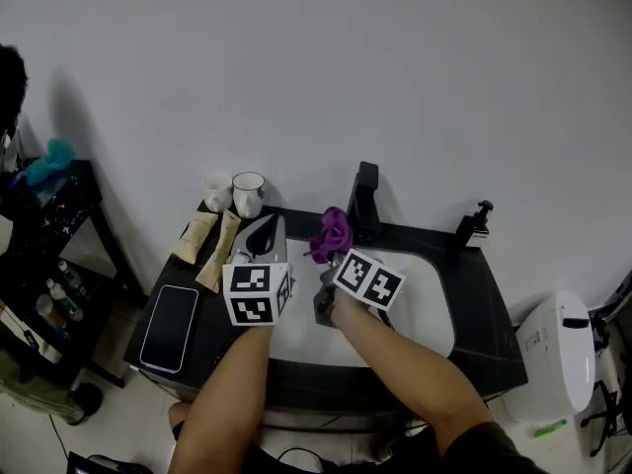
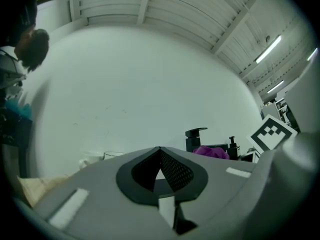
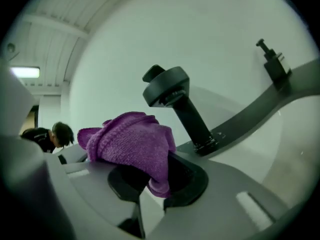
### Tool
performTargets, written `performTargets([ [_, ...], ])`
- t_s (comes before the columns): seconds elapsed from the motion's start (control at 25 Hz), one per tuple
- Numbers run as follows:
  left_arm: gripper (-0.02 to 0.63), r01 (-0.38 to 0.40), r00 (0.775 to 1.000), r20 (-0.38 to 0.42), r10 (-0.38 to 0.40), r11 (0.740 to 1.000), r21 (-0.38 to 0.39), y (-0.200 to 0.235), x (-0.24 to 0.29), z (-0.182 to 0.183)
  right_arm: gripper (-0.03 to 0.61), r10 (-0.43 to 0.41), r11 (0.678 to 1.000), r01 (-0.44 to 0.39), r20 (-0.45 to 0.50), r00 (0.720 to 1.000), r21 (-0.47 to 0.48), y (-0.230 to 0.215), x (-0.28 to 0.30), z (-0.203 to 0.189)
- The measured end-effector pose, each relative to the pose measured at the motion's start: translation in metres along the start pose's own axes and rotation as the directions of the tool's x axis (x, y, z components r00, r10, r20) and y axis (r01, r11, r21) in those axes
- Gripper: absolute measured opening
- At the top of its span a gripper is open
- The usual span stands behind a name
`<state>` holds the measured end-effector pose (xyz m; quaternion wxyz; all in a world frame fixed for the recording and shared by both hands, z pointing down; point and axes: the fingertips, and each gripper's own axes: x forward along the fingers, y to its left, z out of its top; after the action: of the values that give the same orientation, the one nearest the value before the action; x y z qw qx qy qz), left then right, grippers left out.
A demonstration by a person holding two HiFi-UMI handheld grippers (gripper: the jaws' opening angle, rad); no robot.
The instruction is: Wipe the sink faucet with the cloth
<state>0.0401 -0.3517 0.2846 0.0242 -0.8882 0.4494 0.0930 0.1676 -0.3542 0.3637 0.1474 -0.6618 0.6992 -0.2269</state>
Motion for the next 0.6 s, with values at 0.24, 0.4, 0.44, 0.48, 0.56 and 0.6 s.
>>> performTargets([
  [0.24, 0.017, -0.054, 0.998, 0.037, 0.055, 0.998, -0.016, 0.011, -0.009, 0.007, 0.06, 0.01, 0.998, -0.02, 0.164, 0.986, 0.065, 0.051, 0.03, 0.048],
  [0.4, 0.017, -0.065, 0.997, 0.042, 0.066, 0.998, -0.023, 0.015, -0.009, 0.008, 0.06, -0.042, 0.99, 0.006, 0.256, 0.966, 0.14, 0.059, 0.04, 0.077],
  [0.44, 0.017, -0.068, 0.997, 0.045, 0.069, 0.997, -0.026, 0.015, -0.01, 0.008, 0.06, -0.062, 0.986, 0.016, 0.271, 0.961, 0.169, 0.057, 0.042, 0.081],
  [0.48, 0.016, -0.07, 0.996, 0.049, 0.071, 0.997, -0.03, 0.016, -0.011, 0.009, 0.06, -0.082, 0.98, 0.026, 0.283, 0.956, 0.196, 0.053, 0.043, 0.084],
  [0.56, 0.017, -0.066, 0.996, 0.058, 0.068, 0.997, -0.041, 0.017, -0.012, 0.01, 0.06, -0.121, 0.969, 0.047, 0.298, 0.947, 0.244, 0.044, 0.046, 0.087],
  [0.6, 0.017, -0.063, 0.996, 0.062, 0.066, 0.997, -0.044, 0.017, -0.013, 0.011, 0.06, -0.139, 0.963, 0.058, 0.301, 0.943, 0.261, 0.038, 0.048, 0.087],
])
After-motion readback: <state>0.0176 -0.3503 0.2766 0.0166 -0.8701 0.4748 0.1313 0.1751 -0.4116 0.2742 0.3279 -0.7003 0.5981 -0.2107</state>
